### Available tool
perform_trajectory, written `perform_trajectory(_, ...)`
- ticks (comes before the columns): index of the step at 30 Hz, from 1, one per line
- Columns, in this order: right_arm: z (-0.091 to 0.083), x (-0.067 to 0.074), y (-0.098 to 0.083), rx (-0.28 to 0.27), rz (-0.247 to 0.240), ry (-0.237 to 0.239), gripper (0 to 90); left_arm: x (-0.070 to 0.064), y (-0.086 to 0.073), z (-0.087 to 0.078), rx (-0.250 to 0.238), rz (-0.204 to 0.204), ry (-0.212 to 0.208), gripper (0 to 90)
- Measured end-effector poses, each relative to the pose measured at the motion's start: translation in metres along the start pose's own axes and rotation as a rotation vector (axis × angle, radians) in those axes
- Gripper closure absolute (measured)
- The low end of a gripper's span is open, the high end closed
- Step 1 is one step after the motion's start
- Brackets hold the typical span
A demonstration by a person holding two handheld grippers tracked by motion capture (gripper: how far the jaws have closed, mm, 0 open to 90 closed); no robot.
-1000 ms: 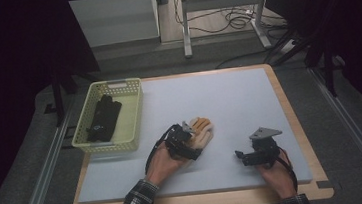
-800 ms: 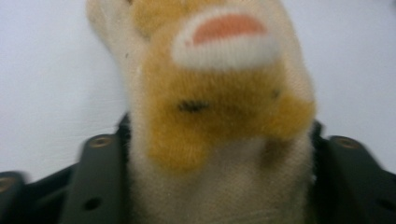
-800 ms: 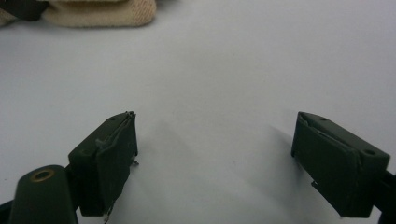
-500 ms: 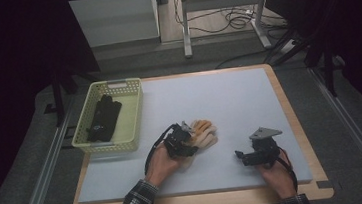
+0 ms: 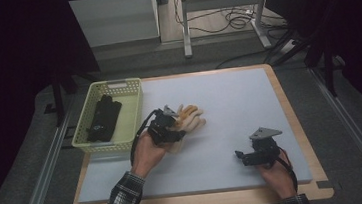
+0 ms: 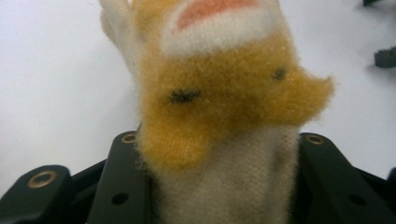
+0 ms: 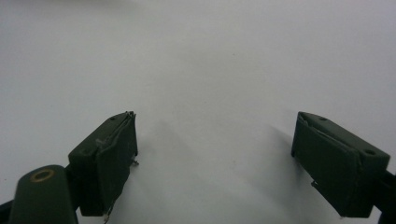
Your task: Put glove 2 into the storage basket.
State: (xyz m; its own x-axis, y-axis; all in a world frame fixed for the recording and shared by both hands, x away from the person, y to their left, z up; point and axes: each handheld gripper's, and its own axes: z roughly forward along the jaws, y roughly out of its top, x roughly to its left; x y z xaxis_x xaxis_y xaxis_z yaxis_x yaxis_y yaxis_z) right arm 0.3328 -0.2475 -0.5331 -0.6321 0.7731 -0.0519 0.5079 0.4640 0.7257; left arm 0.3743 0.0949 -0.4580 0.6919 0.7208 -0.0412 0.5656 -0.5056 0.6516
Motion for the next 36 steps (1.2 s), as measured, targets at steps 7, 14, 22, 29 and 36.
perform_trajectory(7,0.0,0.0,0.0,-0.001,-0.002,-0.001,14.1,0.026,0.003,-0.029,-0.017,-0.04,0.057,56.4)
perform_trajectory(14,0.0,0.0,0.0,-0.001,-0.002,-0.001,14.1,0.05,0.004,-0.054,-0.04,-0.084,0.114,56.2)
perform_trajectory(22,0.0,0.0,0.0,-0.003,0.0,0.0,14.1,0.081,-0.002,-0.077,-0.046,-0.146,0.187,56.0)
perform_trajectory(29,0.0,0.0,0.0,-0.003,-0.001,0.0,14.1,0.117,-0.016,-0.095,-0.041,-0.229,0.264,55.8)
perform_trajectory(36,0.0,0.0,0.0,-0.002,0.001,0.0,14.1,0.151,-0.034,-0.104,-0.023,-0.302,0.334,55.4)
